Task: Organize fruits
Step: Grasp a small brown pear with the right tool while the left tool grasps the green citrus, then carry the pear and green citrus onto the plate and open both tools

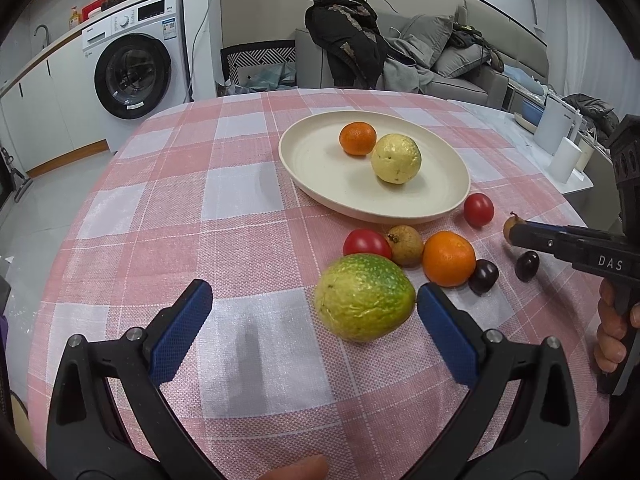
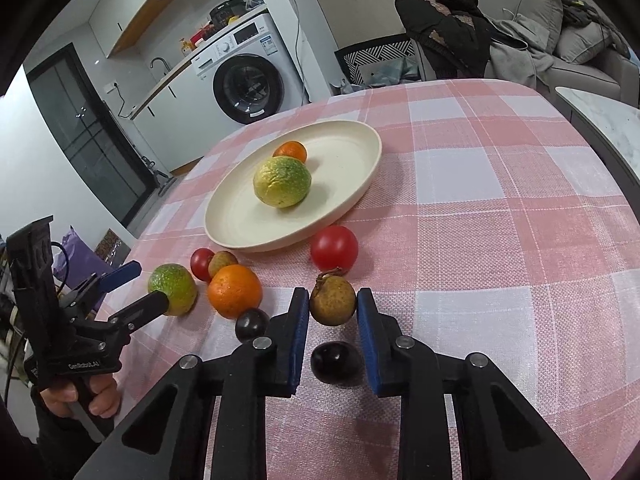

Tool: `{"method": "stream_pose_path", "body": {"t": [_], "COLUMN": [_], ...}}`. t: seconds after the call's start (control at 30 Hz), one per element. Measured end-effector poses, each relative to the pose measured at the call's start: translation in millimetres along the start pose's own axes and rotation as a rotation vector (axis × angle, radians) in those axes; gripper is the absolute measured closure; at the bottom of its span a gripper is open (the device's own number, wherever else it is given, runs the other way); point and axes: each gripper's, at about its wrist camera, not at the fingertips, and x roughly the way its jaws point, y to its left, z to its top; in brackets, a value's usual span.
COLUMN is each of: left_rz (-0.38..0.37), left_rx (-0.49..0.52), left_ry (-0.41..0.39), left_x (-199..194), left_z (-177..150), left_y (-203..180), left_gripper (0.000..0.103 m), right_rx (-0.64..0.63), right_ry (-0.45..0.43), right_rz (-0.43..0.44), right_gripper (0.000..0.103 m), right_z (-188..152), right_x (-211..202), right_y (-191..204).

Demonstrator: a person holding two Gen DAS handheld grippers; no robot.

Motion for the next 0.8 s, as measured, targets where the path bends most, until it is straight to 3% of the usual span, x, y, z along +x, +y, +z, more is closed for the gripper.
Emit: {"method": "stream_pose_path", "body": {"t": [0.2, 0.37, 0.43, 0.8], "left_rz": [-0.034, -0.102, -0.128, -0.138], "left_rx": [0.018, 0.030, 0.034, 0.045], "left_ry": [0.026, 0.045, 0.052, 0.014], "left_x": [3, 5, 5, -5], "left_z": [-2, -3, -4, -3], "left_y": [-5, -12, -13, -17], "left_gripper": [0.007, 0.031, 0.053, 0.057], "right_rx": [-0.012, -0.012, -0.012, -0.024], "right_ry": [-0.001, -0.008, -0.008, -0.019], "right_rz": [0.010, 0.014, 0.013, 0.016], "right_gripper": [0.078, 0.078, 0.078, 0.078], "right_z": [-1, -1, -1, -1], "right_x": [0, -1, -1, -4], "right_y": [5, 5, 5, 9]}}
